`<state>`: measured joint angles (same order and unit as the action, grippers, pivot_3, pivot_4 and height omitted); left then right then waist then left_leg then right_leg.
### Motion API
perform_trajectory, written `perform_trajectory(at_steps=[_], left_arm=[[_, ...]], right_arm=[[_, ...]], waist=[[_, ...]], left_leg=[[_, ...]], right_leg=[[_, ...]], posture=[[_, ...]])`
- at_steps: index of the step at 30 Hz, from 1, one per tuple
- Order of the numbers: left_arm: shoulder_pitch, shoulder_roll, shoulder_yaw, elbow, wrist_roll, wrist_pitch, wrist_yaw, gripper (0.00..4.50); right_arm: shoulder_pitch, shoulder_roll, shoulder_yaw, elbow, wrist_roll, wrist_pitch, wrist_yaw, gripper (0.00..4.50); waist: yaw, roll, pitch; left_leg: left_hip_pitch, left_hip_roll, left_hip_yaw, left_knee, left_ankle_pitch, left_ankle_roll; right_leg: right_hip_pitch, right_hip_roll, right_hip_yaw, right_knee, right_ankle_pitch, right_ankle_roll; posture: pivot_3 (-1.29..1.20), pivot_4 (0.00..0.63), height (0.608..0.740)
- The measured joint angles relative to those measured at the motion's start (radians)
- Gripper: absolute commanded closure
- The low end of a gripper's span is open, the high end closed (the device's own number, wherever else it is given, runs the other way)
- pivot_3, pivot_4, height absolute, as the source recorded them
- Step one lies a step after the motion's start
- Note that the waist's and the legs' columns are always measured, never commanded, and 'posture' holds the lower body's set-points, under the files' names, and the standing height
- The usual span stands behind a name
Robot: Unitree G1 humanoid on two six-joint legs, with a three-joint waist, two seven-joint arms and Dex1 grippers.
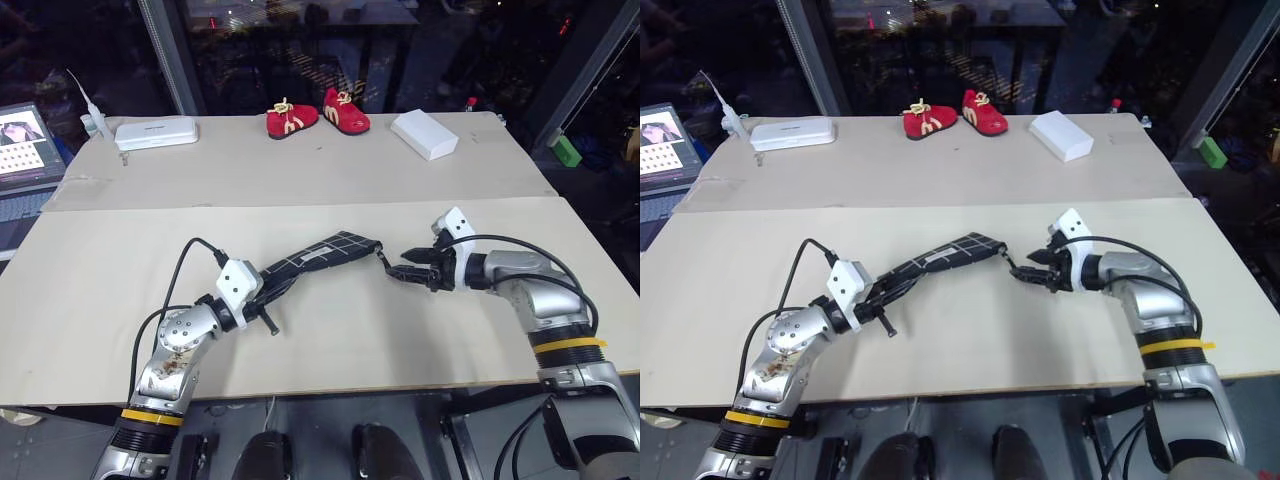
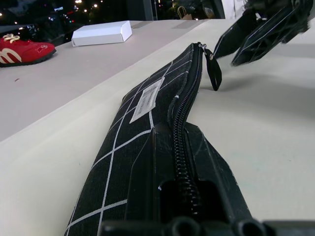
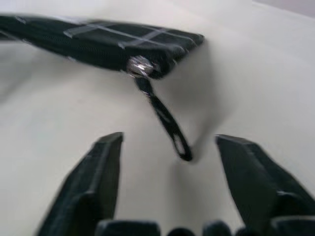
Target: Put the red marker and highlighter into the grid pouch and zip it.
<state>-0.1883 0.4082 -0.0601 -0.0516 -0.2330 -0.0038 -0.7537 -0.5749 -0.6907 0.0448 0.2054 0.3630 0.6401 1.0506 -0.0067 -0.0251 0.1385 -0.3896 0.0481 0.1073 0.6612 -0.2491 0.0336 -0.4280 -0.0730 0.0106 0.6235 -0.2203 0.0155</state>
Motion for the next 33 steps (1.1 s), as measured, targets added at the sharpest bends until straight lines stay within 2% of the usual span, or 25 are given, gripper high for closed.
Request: perform_trajectory(at_steps=[7, 9, 14, 20, 21, 22, 24, 26, 27, 30, 31, 33], left_arm=[[-0.035, 0.025, -0.058, 0.065, 0.043, -0.101, -0.091, 4.5], [-0.057, 0.035, -0.074, 0.087, 0.047, -0.145, -0.131, 4.5], [-0.147, 0.06, -0.107, 0.193, 0.053, -0.274, -0.258, 4.5], [-0.232, 0.069, -0.117, 0.382, 0.053, -0.462, -0.39, 4.5], [-0.238, 0.07, -0.119, 0.412, 0.056, -0.502, -0.407, 3.74], [-0.24, 0.069, -0.122, 0.438, 0.058, -0.531, -0.421, 3.61], [-0.238, 0.068, -0.126, 0.463, 0.047, -0.541, -0.458, 2.8], [-0.235, 0.058, -0.124, 0.459, 0.026, -0.528, -0.471, 2.19], [-0.233, 0.052, -0.121, 0.455, 0.021, -0.522, -0.467, 1.6], [-0.213, 0.038, -0.106, 0.415, 0.006, -0.491, -0.424, 0.66], [-0.192, 0.035, -0.093, 0.364, -0.015, -0.431, -0.397, 0.21], [-0.156, 0.037, -0.072, 0.267, -0.068, -0.295, -0.348, 0.21]], right_arm=[[0.165, -0.194, -0.152, -0.14, 0.11, 0.013, 0.159, 1.25], [0.219, -0.212, -0.181, -0.178, 0.132, 0.004, 0.186, 1.25], [0.335, -0.214, -0.219, -0.289, 0.172, 0.003, 0.198, 1.25], [0.41, -0.149, -0.229, -0.363, 0.192, 0.004, 0.112, 1.25], [0.418, -0.145, -0.229, -0.368, 0.192, 0.004, 0.096, 1.21], [0.425, -0.142, -0.229, -0.372, 0.192, 0.004, 0.084, 1.21], [0.43, -0.141, -0.229, -0.373, 0.192, 0.004, 0.065, 1.21], [0.43, -0.141, -0.229, -0.373, 0.192, 0.004, 0.054, 1.21], [0.43, -0.141, -0.229, -0.373, 0.192, 0.004, 0.051, 1.21], [0.426, -0.141, -0.225, -0.369, 0.191, 0.004, 0.041, 1.21], [0.419, -0.141, -0.22, -0.364, 0.191, 0.003, 0.038, 1.21], [0.403, -0.141, -0.215, -0.346, 0.189, 0.002, 0.037, 1.21]], waist=[[0.012, 0.0, 0.0], [0.014, 0.0, 0.0], [0.008, 0.0, 0.0], [0.008, 0.0, 0.0], [0.008, 0.0, 0.0], [0.008, 0.0, 0.0], [0.009, 0.0, 0.0], [0.009, 0.0, 0.0], [0.01, 0.0, 0.0], [0.01, 0.0, 0.0], [0.007, 0.0, 0.0], [0.005, 0.0, 0.0]], left_leg=[[0.001, -0.001, 0.0, 0.0, 0.0, 0.001], [0.001, -0.001, 0.0, 0.0, 0.0, 0.001], [0.002, -0.001, 0.0, 0.0, 0.0, 0.001], [0.001, -0.001, 0.0, 0.001, 0.0, 0.001], [0.001, -0.001, 0.0, 0.001, 0.0, 0.001], [0.001, -0.001, 0.0, 0.001, 0.0, 0.001], [0.0, -0.001, 0.0, 0.001, 0.0, 0.001], [0.0, -0.001, -0.001, 0.001, 0.0, 0.001], [0.0, -0.001, -0.001, 0.001, 0.0, 0.001], [0.0, 0.0, -0.001, 0.001, 0.0, 0.001], [0.0, 0.0, -0.001, 0.001, 0.0, 0.001], [0.0, 0.001, -0.002, 0.001, 0.0, 0.001]], right_leg=[[0.002, 0.0, 0.0, -0.002, 0.0, 0.0], [0.002, 0.0, 0.0, -0.002, 0.0, 0.0], [0.002, 0.001, 0.002, -0.003, 0.0, 0.0], [0.002, 0.002, 0.002, -0.003, 0.0, 0.0], [0.002, 0.002, 0.002, -0.004, 0.0, 0.0], [0.002, 0.002, 0.002, -0.004, 0.0, 0.001], [0.002, 0.001, 0.002, -0.005, 0.0, 0.001], [0.003, 0.001, 0.002, -0.005, 0.0, 0.001], [0.003, 0.001, 0.002, -0.005, 0.0, 0.002], [0.003, 0.002, 0.002, -0.005, 0.001, 0.002], [0.003, 0.002, 0.002, -0.005, 0.001, 0.002], [0.003, 0.002, 0.002, -0.005, 0.001, 0.002]], posture=[[0.0, 0.15, 0.74], [0.0, 0.15, 0.74], [0.0, 0.15, 0.74], [0.0, 0.15, 0.74], [0.0, 0.15, 0.74], [0.0, 0.15, 0.74], [0.0, 0.15, 0.74], [0.0, 0.15, 0.74], [0.0, 0.15, 0.74], [0.0, 0.15, 0.74], [0.0, 0.15, 0.74], [0.0, 0.15, 0.74]])
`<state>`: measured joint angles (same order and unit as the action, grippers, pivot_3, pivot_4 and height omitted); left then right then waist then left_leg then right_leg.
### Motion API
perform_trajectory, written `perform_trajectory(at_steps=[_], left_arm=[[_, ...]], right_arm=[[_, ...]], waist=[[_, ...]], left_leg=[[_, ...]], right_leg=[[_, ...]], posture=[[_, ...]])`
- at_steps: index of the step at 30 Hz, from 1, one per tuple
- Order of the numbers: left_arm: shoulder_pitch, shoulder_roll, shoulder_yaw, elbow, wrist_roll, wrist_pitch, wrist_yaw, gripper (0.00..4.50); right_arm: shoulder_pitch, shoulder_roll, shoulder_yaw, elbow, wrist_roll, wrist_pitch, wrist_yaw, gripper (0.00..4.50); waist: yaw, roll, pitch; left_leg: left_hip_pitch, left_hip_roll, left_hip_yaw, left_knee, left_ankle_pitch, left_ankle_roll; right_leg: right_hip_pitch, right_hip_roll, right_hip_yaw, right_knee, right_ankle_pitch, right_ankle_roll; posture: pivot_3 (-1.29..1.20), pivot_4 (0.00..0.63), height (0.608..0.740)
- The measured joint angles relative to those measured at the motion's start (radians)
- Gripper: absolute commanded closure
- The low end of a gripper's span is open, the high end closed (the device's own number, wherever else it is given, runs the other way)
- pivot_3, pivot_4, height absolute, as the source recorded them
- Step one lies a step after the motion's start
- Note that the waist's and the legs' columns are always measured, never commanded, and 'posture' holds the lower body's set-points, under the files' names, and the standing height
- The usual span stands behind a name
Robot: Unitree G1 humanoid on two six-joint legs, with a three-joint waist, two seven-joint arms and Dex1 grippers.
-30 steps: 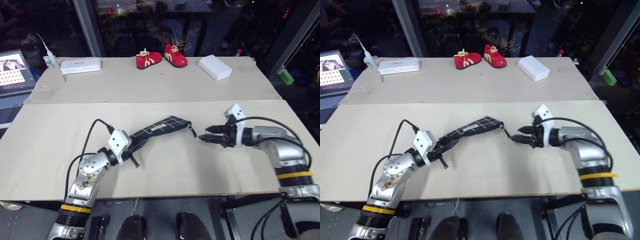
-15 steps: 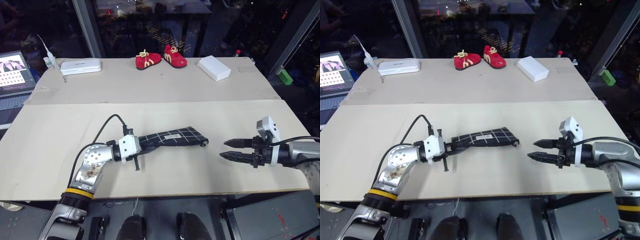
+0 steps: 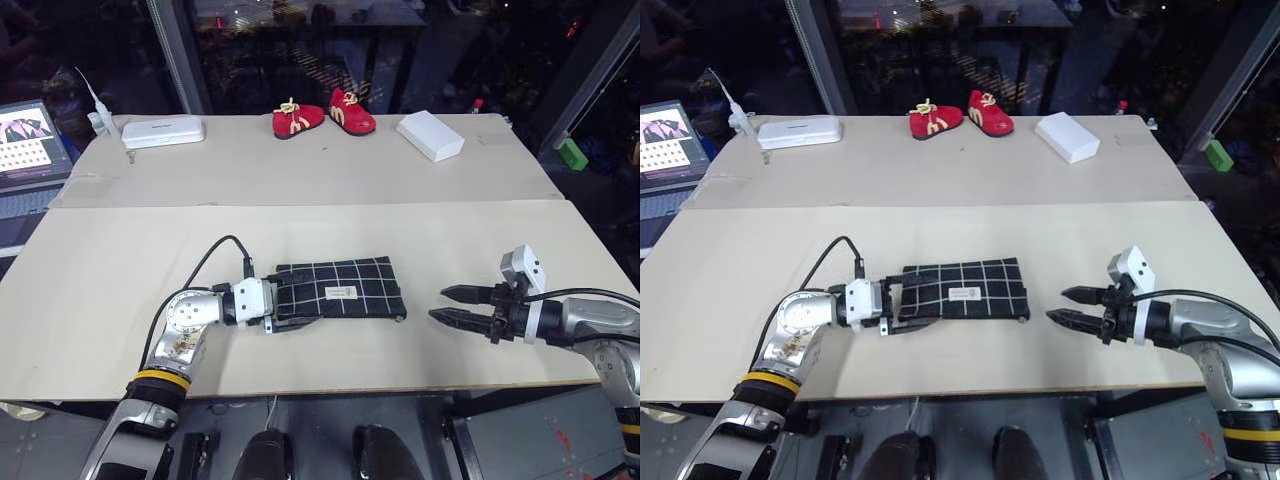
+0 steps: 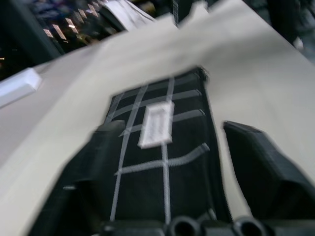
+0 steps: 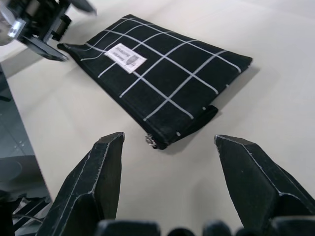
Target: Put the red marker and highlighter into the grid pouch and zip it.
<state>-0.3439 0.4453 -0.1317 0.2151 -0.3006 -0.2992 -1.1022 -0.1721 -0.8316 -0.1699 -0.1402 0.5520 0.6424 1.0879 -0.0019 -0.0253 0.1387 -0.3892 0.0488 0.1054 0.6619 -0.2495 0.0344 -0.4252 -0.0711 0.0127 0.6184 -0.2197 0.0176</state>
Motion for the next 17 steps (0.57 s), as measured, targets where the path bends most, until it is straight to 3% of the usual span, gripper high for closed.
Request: perform_trajectory(at_steps=[2, 5, 8, 9, 17], left_arm=[[0.05, 0.019, 0.028, -0.124, -0.077, 0.172, 0.059, 0.21], [0.151, 0.084, 0.139, -0.346, -0.222, 0.561, 0.272, 0.21], [0.235, 0.115, 0.271, -0.427, -0.307, 0.745, 0.403, 0.21], [0.288, 0.114, 0.332, -0.445, -0.322, 0.773, 0.453, 0.21], [0.403, 0.067, 0.453, -0.485, -0.287, 0.769, 0.595, 0.21]], right_arm=[[-0.018, -0.001, 0.003, 0.025, -0.007, -0.01, 0.0, 1.21], [-0.066, -0.004, 0.012, 0.126, -0.036, -0.048, 0.01, 1.21], [-0.102, 0.004, 0.009, 0.223, -0.066, -0.098, 0.005, 1.21], [-0.131, 0.037, 0.001, 0.274, -0.076, -0.118, -0.016, 1.21], [-0.21, 0.154, 0.034, 0.386, -0.104, -0.154, -0.05, 1.21]], waist=[[-0.005, 0.0, 0.0], [-0.014, 0.0, 0.0], [-0.017, 0.0, 0.0], [-0.018, 0.0, 0.0], [-0.006, -0.001, 0.0]], left_leg=[[0.0, 0.001, -0.001, 0.0, 0.0, 0.0], [0.002, 0.001, -0.002, 0.0, 0.0, 0.0], [0.004, 0.001, -0.001, 0.0, 0.0, 0.0], [0.005, 0.0, 0.0, 0.0, 0.0, 0.0], [0.003, -0.001, 0.001, 0.0, 0.0, -0.001]], right_leg=[[0.0, 0.0, 0.0, 0.001, 0.0, 0.0], [0.0, 0.0, 0.0, 0.003, -0.001, 0.001], [0.001, 0.0, 0.001, 0.004, -0.001, 0.001], [0.001, 0.0, 0.001, 0.005, -0.001, 0.0], [0.001, -0.001, 0.001, 0.004, -0.001, -0.001]], posture=[[0.0, 0.15, 0.74], [0.0, 0.15, 0.74], [0.0, 0.15, 0.74], [0.0, 0.15, 0.74], [0.0, 0.15, 0.74]])
